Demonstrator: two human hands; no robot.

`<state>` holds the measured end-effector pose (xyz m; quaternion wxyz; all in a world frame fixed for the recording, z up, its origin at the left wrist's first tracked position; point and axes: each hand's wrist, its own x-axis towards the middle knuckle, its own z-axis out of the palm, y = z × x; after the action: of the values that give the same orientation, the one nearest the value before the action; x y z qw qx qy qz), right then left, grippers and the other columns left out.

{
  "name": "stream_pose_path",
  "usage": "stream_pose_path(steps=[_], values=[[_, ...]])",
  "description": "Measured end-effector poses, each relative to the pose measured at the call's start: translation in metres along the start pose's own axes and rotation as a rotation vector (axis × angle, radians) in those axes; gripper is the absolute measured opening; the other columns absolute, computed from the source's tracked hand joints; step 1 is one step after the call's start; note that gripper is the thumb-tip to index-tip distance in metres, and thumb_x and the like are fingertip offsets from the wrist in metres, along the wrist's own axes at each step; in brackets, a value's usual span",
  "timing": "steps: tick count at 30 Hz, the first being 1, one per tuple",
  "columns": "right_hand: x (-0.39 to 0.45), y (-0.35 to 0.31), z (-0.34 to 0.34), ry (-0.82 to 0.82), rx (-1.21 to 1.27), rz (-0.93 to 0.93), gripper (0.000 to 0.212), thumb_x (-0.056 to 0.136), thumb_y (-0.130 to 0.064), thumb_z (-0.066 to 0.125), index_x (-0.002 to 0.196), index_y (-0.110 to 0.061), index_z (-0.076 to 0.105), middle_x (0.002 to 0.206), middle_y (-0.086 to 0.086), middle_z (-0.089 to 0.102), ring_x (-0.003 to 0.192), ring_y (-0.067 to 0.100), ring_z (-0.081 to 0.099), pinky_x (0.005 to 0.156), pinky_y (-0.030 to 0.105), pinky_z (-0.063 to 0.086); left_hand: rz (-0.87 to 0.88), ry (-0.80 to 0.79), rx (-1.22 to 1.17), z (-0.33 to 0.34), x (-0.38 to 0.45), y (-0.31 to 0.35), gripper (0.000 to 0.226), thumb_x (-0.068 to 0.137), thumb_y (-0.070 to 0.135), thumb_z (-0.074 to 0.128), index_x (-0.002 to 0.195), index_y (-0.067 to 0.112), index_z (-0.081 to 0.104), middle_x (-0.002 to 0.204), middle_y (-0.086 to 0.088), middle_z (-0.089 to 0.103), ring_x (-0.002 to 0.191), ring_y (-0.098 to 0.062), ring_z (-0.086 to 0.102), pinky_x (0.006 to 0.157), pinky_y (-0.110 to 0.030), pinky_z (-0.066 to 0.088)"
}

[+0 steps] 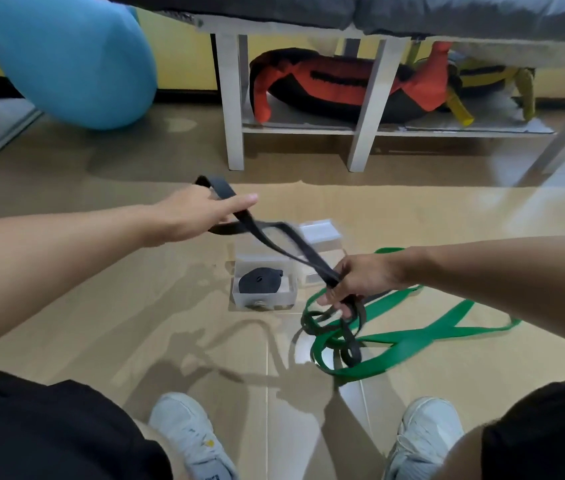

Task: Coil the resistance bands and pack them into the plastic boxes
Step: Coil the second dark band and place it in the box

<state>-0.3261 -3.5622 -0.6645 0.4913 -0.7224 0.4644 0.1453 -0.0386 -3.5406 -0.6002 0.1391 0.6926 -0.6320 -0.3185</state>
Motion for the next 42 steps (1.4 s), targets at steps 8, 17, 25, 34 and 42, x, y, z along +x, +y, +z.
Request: stream_pose_path(steps=[8,17,25,34,42], values=[[-0.015,0.033,-0.049,0.363,-0.453,0.21,0.019,0.084,-0.036,0.078,0.082,-0.023,0.064,0.076,-0.003,0.064,0.079,0.023,0.061,0.057,0.027,0.041,-0.077,-0.033,0.422,-0.009,0.001,-0.029,0.101,0.046,0.086,0.075,0.113,0.016,0.046,0.089,-0.009,0.069,0.056,-0.023,0.071,0.054,-0.038,0.062],[-0.02,0.017,-0.066,0.551,-0.148,0.015,0.015,0.085,-0.026,0.079,0.087,-0.017,0.066,0.077,0.004,0.066,0.073,0.019,0.06,0.063,0.028,0.044,-0.257,0.08,0.319,0.004,0.015,-0.02,0.048,0.098,0.052,0.058,0.09,0.007,0.072,0.068,-0.007,0.073,0.055,-0.019,0.068,0.052,-0.026,0.048],[-0.028,0.061,-0.098,0.935,-0.314,0.505,0.026,0.097,-0.031,0.041,0.111,-0.016,0.058,0.099,0.013,0.057,0.086,0.035,0.061,0.066,0.035,0.053,0.043,0.643,-0.585,0.0,0.007,0.041,0.036,0.097,0.035,0.061,0.068,0.014,0.063,0.061,-0.01,0.059,0.05,-0.022,0.056,0.057,-0.031,0.048],[-0.037,0.076,-0.091,1.016,0.565,0.484,0.035,0.107,-0.016,0.029,0.102,0.0,0.059,0.077,0.013,0.068,0.059,0.022,0.069,0.051,0.031,0.056,0.033,-0.191,0.18,0.041,0.008,0.017,0.041,0.086,0.047,0.077,0.074,0.009,0.07,0.062,-0.005,0.071,0.053,-0.014,0.06,0.052,-0.022,0.043],[-0.104,0.082,-0.165,1.85,-0.266,0.293,0.056,0.076,-0.013,0.038,0.129,-0.016,0.054,0.136,0.012,0.056,0.146,0.031,0.033,0.125,0.045,0.004,0.206,-0.254,0.162,0.06,0.026,0.06,0.022,0.09,0.039,0.076,0.1,0.025,0.063,0.079,0.005,0.071,0.066,-0.008,0.064,0.052,-0.014,0.041]])
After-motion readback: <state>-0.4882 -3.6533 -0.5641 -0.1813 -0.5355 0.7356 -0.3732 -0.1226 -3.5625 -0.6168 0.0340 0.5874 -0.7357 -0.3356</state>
